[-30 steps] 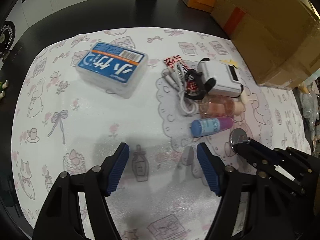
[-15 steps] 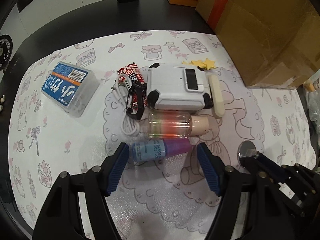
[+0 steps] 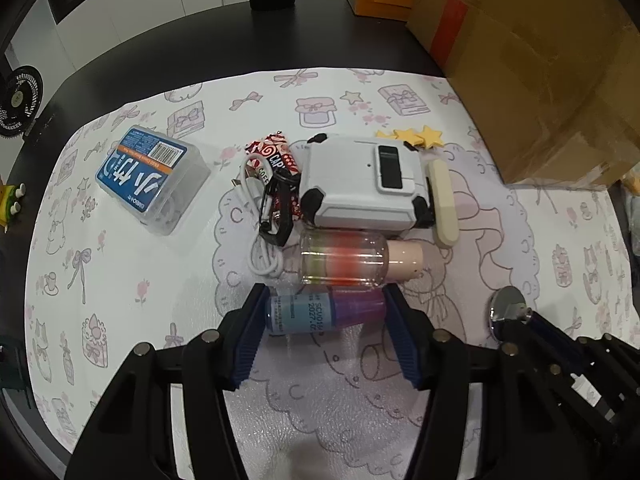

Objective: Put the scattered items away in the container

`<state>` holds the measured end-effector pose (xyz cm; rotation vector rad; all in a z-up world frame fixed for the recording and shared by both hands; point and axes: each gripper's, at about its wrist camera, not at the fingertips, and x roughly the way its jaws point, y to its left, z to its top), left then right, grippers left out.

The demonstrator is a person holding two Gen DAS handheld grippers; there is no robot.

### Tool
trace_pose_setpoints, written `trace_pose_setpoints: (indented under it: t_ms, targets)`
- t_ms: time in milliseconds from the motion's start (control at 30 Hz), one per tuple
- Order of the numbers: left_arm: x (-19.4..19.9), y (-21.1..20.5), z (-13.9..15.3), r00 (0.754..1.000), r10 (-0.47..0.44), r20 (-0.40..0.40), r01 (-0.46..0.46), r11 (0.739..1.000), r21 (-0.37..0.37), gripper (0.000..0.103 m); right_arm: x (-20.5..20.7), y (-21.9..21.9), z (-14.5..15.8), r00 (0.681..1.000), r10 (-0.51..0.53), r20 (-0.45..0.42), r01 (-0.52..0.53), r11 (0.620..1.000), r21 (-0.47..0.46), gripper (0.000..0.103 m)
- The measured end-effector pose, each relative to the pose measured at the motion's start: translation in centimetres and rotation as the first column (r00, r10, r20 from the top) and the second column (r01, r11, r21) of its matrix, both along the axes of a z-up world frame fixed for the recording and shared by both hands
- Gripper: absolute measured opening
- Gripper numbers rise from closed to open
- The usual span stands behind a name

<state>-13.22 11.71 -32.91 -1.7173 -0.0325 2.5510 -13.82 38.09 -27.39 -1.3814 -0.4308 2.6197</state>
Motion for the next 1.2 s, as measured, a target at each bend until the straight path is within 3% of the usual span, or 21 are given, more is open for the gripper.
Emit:
trace_pose_setpoints:
  t_ms: [367, 767, 1200]
  targets:
    - [1.3, -1.0, 2.4, 0.999, -0.011, -0.032, 0.011, 1.0, 0.029, 0.057, 0.4, -1.5, 1.3, 1.0, 0.017, -0.026, -0.017, 1.0, -0.006, 0.012]
    - [3.0, -2.7, 8.9, 0.989, -0.02, -0.147, 0.03, 0.997, 0.064, 0.057, 1.3, -5.3, 4.6, 0.993, 0.082, -0.09, -0.082, 0.997, 0.005, 0.012]
    - [3.7, -2.7, 16.7, 0.96, -0.048, -0.274, 0.072, 0.994, 0.078, 0.057, 3.0, -9.0, 11.9, 0.962, 0.155, -0.226, -0.147, 0.988, 0.051, 0.012]
